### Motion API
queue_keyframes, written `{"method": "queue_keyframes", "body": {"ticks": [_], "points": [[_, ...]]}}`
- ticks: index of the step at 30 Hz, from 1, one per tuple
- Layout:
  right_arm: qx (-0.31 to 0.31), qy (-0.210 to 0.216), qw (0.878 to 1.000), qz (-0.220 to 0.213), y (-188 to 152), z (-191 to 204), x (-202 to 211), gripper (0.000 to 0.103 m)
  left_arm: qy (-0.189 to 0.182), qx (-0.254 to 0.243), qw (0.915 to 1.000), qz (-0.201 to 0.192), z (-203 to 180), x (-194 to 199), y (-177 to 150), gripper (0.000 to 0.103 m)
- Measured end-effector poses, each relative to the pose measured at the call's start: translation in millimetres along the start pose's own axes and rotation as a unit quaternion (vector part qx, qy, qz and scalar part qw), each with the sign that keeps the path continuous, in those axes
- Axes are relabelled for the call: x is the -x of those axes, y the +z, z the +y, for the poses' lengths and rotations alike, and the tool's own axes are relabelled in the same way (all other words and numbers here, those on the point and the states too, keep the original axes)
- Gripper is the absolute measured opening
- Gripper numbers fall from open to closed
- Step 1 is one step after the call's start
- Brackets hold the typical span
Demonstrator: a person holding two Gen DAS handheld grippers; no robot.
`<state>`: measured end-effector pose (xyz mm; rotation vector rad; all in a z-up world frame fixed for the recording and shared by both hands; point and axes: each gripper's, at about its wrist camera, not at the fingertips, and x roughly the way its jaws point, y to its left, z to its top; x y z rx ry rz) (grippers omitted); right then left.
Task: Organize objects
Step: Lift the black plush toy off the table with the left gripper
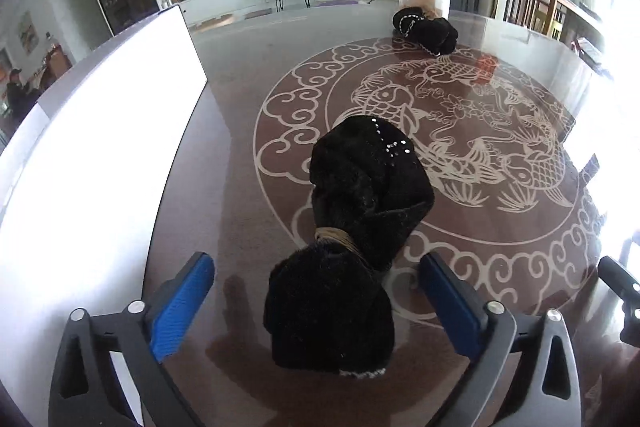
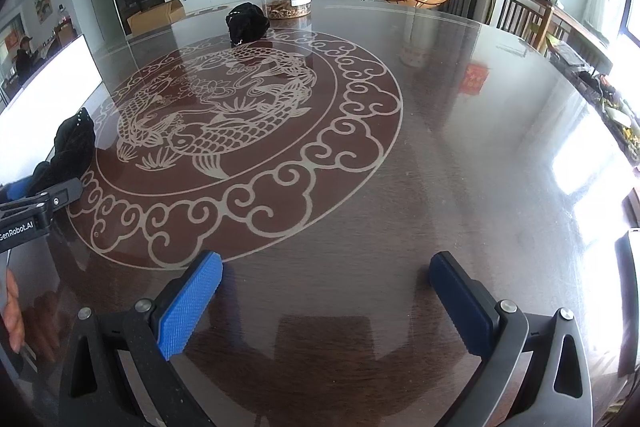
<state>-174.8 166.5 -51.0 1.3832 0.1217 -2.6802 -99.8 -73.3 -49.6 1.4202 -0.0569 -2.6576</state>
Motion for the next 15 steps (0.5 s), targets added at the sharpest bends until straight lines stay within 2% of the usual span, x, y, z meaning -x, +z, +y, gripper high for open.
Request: {"method": "queue_keyframes", "body": {"ticks": [4, 10, 15], "points": [[0.0, 0.0, 1.0, 0.0, -0.2, 0.1, 0.3, 0.103, -0.041, 0.019, 0.9989, 0.013, 10.2, -9.4, 5.9, 0.103], [0.0, 0.0, 1.0, 0.0, -0.1, -0.2, 0.2, 0.103, -0.035, 0.026, 0.999, -0.012, 8.3, -4.9, 3.3, 0.103], [0.0, 0.0, 1.0, 0.0, 0.0, -0.3, 0.2, 0.103, -0.036, 0.024, 0.999, -0.013, 5.6, -7.7, 8.7, 0.103]]}}
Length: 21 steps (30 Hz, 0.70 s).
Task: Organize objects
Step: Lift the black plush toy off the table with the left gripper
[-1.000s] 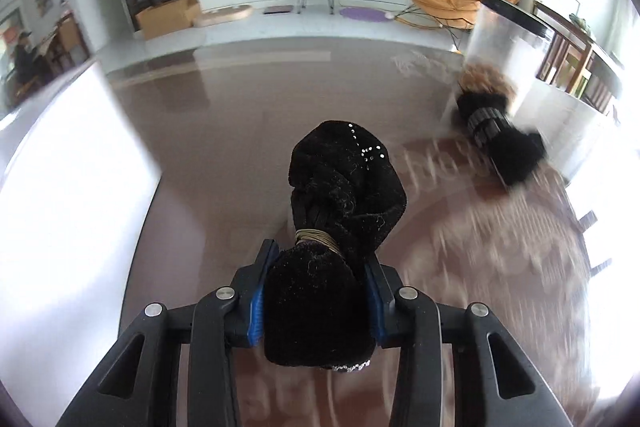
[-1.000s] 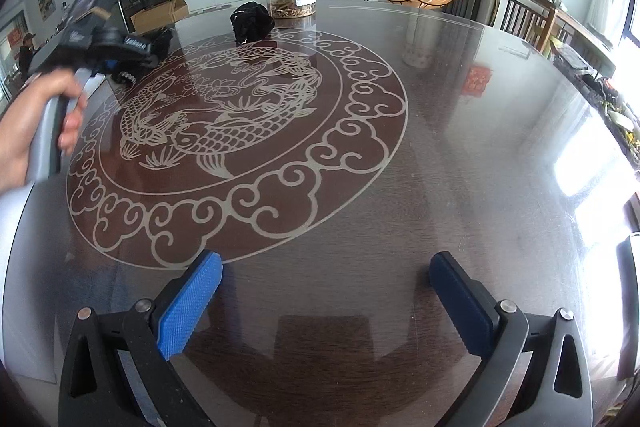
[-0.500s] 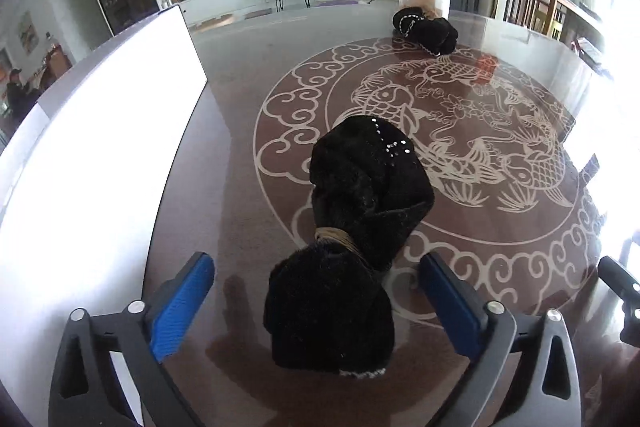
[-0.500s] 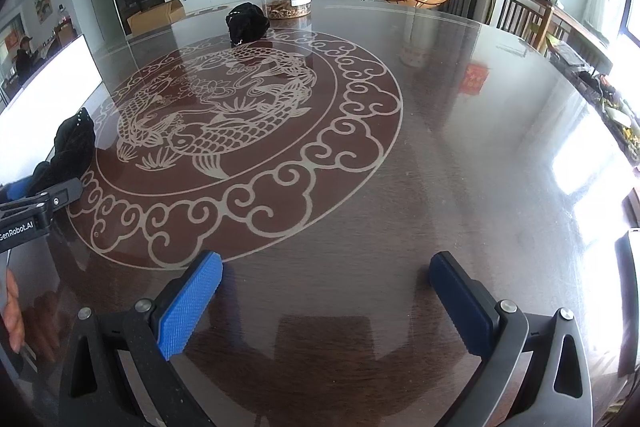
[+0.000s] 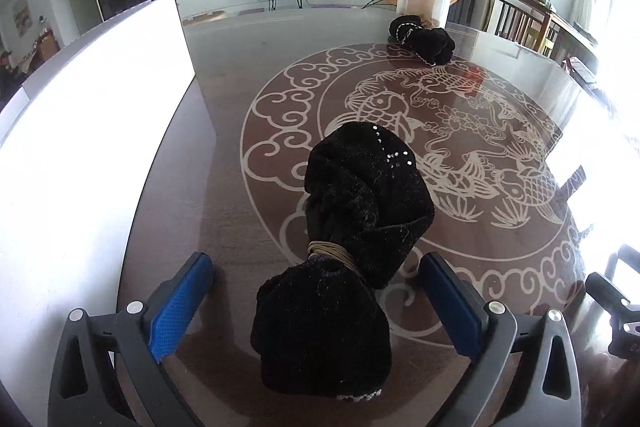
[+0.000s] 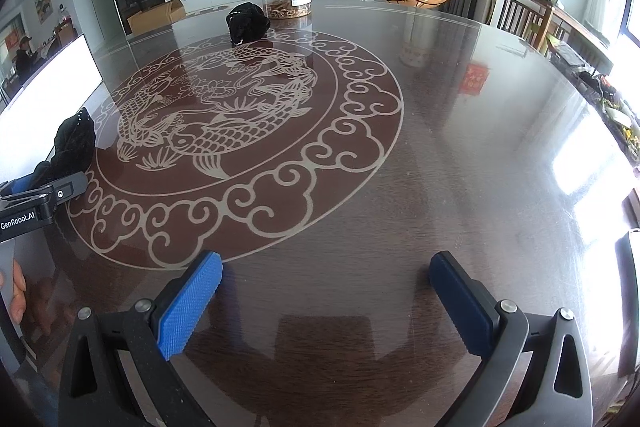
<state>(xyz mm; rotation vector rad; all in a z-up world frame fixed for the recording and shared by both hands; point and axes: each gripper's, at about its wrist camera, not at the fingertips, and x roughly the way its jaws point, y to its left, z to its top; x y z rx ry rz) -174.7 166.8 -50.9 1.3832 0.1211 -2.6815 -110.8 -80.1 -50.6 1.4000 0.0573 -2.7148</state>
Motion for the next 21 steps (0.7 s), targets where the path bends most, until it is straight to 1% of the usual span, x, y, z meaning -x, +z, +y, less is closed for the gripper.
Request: {"method": "queue_keyframes", "body": {"ticks": [21], "points": [[-0.002, -0.001, 1.0, 0.0, -0.4, -1.4, 0.1, 0.103, 0.0, 0.001, 1.0, 0.0, -1.1, -1.7, 2.4, 0.103]]}}
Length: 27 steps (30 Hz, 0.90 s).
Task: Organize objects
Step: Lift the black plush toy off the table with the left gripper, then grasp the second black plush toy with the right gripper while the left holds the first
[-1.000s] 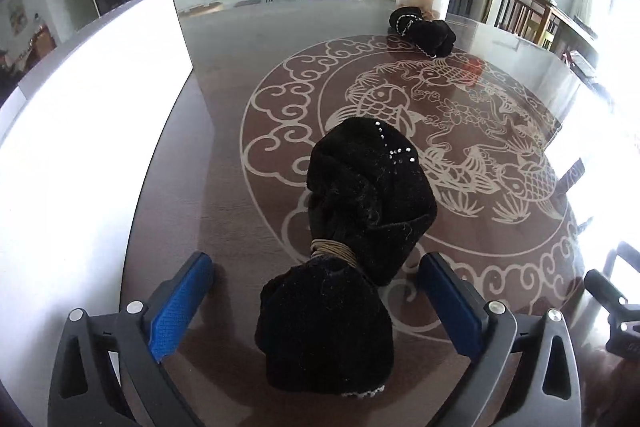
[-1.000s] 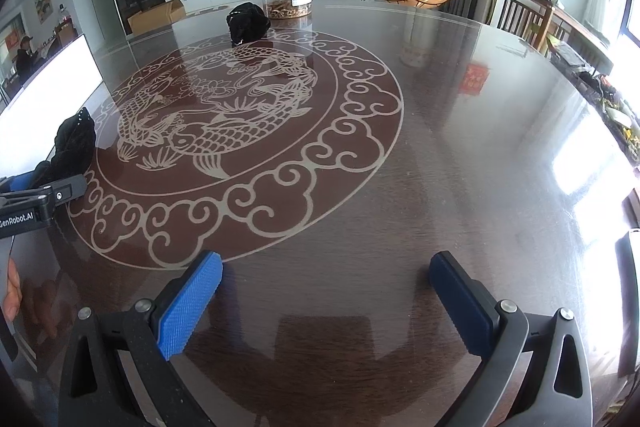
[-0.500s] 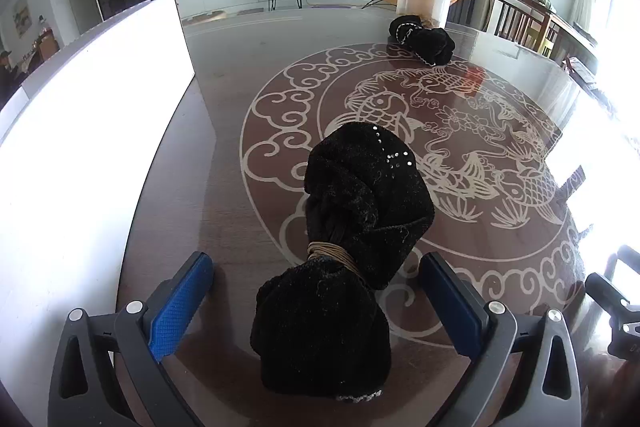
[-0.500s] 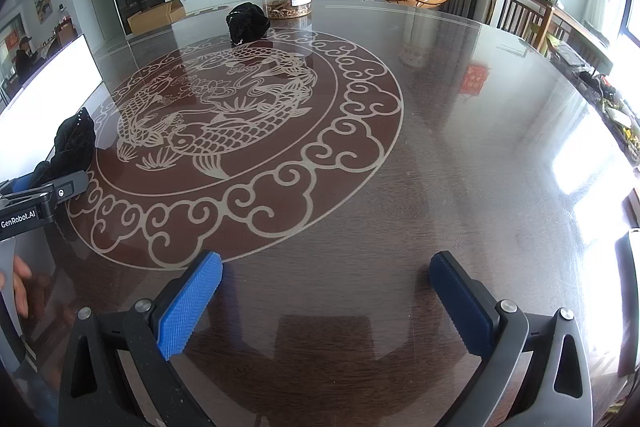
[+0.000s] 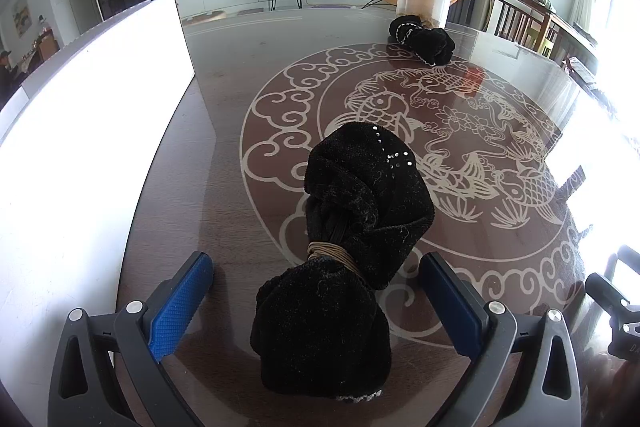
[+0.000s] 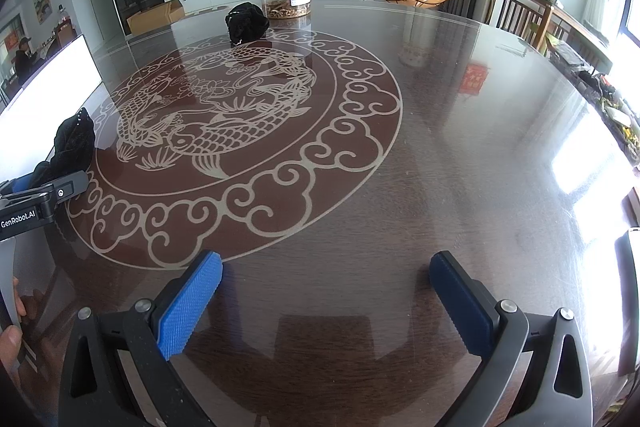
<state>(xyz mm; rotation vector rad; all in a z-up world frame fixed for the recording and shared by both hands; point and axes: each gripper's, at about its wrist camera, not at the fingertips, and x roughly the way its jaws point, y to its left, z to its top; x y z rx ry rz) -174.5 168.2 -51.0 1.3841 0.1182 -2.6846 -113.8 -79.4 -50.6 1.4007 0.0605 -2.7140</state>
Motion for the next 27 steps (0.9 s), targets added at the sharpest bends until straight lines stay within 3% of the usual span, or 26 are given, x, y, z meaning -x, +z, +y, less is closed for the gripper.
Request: {"method": "queue_keyframes", "body": {"ticks": [7, 21, 27], "points": [[0.004, 0.003, 1.0, 0.003, 10.8, 0.9, -8.3, 0.103, 0.0, 0.0, 1.0, 0.0, 0.0, -0.2, 0.3, 0.103], [0.071, 0.048, 0.996, 0.006, 184.7, 69.8, -135.2, 0.103, 0.0, 0.0, 1.0, 0.0, 0.0, -0.4, 0.1, 0.103], [0.084, 0.052, 0.994, 0.037, 224.2, 88.8, -162.3, 0.103, 0.0, 0.0, 1.0, 0.0, 0.0, -0.3, -0.2, 0.103]]}}
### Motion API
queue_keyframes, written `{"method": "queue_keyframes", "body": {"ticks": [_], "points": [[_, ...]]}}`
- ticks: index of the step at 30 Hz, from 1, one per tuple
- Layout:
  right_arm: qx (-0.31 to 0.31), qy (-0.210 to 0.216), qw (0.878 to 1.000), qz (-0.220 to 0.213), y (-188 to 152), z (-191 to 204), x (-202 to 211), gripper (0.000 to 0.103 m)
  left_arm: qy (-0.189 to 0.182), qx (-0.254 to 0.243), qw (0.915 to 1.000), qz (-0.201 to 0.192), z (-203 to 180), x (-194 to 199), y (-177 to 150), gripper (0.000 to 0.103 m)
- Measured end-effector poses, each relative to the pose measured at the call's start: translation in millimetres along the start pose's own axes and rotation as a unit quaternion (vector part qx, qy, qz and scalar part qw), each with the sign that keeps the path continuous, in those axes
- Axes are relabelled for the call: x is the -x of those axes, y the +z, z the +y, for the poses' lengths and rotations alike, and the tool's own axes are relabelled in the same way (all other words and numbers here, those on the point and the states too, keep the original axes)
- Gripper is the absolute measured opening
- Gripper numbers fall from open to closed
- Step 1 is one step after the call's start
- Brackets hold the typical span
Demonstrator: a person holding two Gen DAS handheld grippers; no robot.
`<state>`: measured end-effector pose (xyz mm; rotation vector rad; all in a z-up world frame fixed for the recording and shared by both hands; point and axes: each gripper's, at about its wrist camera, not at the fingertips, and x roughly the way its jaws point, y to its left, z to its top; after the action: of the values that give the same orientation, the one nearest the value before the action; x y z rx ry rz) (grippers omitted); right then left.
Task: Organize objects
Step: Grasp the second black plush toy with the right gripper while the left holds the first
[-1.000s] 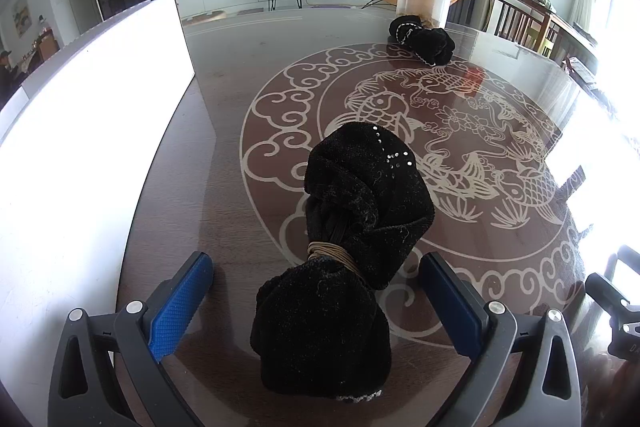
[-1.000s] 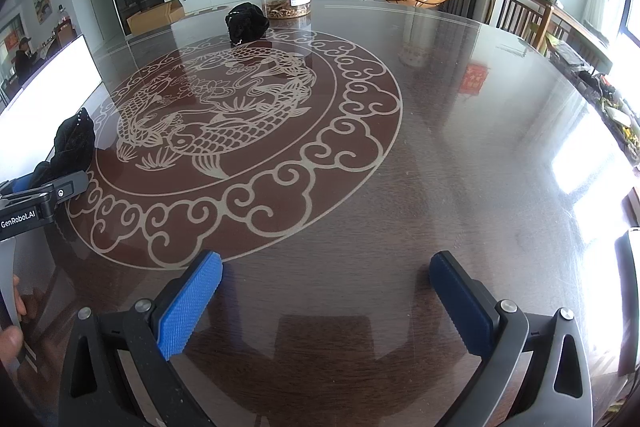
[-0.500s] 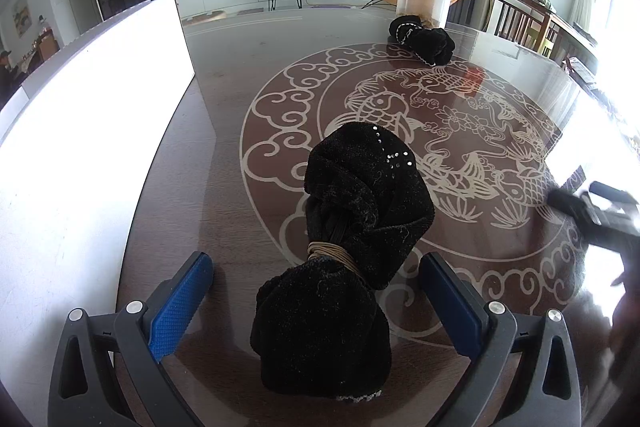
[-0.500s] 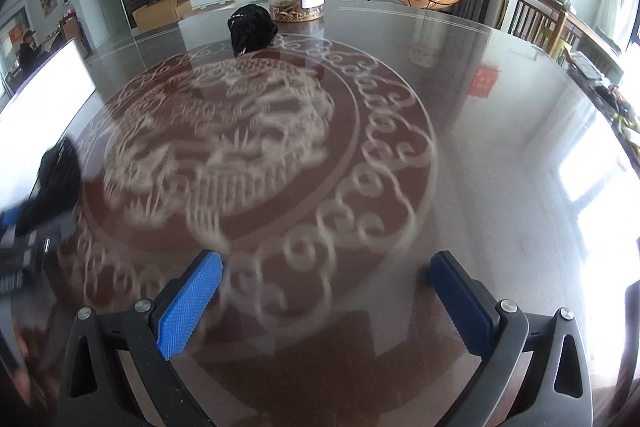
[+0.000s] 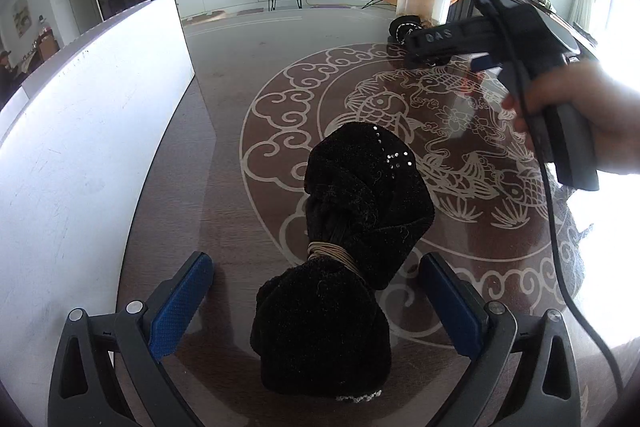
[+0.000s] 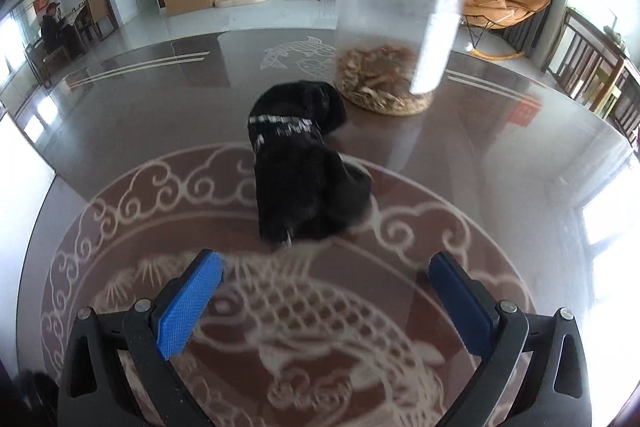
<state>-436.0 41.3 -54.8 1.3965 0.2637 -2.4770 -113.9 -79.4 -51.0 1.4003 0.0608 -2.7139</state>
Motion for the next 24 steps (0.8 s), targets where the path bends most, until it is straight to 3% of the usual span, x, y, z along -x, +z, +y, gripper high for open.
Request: {"method": "queue_keyframes", "body": {"ticks": [3, 5, 6, 7, 12, 17, 24], "points": [[0.028, -0.003, 1.0, -0.002, 10.2, 9.7, -3.0, 0.101, 0.0, 0.0, 1.0, 0.0, 0.0, 0.0, -0.1, 0.103], [0.032, 0.025, 0.999, -0.021, 11.5, 12.7, 2.0, 0.067, 0.0, 0.0, 1.0, 0.0, 0.0, -0.1, 0.0, 0.103], [0.032, 0.022, 0.999, -0.03, 10.6, 13.8, 5.7, 0.043, 0.0, 0.0, 1.0, 0.0, 0.0, 0.1, -0.1, 0.103], [0.032, 0.025, 0.999, -0.03, 9.2, 14.1, 7.0, 0.032, 0.0, 0.001, 1.0, 0.0, 0.1, 0.0, 0.1, 0.103], [0.029, 0.035, 0.998, -0.038, -15.2, 8.4, 22.4, 0.028, 0.002, 0.003, 1.0, 0.0, -2.8, -4.0, 4.2, 0.103], [0.041, 0.044, 0.997, -0.043, -72.3, 3.8, 54.0, 0.028, 0.002, 0.004, 1.0, 0.0, -2.8, -4.1, 4.2, 0.103], [0.037, 0.026, 0.997, -0.061, -204.7, 17.9, 132.6, 0.028, 0.002, 0.004, 1.0, 0.0, -2.7, -4.2, 4.2, 0.103]]}}
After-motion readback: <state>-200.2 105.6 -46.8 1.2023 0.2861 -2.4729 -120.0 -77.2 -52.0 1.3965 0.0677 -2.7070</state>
